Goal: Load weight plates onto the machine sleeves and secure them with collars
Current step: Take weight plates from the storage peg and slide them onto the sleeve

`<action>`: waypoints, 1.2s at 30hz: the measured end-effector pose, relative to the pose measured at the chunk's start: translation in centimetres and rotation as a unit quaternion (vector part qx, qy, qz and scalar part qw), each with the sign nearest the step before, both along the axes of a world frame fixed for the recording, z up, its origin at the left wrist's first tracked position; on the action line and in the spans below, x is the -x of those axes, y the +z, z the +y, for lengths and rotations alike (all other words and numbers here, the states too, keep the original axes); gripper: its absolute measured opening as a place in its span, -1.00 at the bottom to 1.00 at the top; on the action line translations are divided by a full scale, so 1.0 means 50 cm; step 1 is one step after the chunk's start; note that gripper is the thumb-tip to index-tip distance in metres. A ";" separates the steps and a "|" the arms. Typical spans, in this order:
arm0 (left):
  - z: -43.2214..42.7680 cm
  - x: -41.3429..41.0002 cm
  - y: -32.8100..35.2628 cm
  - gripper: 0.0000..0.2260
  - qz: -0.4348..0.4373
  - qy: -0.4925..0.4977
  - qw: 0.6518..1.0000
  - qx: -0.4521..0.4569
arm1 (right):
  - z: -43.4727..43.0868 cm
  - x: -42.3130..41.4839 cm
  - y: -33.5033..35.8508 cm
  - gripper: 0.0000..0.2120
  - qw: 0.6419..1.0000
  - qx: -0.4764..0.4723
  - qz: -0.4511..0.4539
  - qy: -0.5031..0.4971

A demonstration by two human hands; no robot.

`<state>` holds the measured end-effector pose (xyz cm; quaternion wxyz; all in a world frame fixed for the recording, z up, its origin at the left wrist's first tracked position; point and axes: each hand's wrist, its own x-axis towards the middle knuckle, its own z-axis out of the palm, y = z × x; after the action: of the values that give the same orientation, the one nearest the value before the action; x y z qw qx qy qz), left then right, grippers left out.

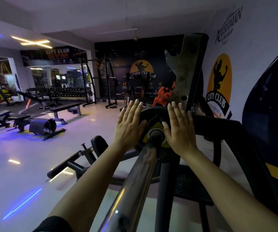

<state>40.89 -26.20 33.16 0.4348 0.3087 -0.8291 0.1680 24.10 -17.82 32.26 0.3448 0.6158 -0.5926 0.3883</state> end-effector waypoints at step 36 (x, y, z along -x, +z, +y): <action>0.753 0.165 -0.241 -0.50 -0.024 -0.070 0.996 -0.041 | 0.801 0.171 -0.219 -0.48 0.997 -0.059 -0.013 -0.045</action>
<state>32.66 11.44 21.09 0.4121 0.2633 -0.8653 0.1101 15.57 22.25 21.28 0.3171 0.6025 -0.6461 0.3450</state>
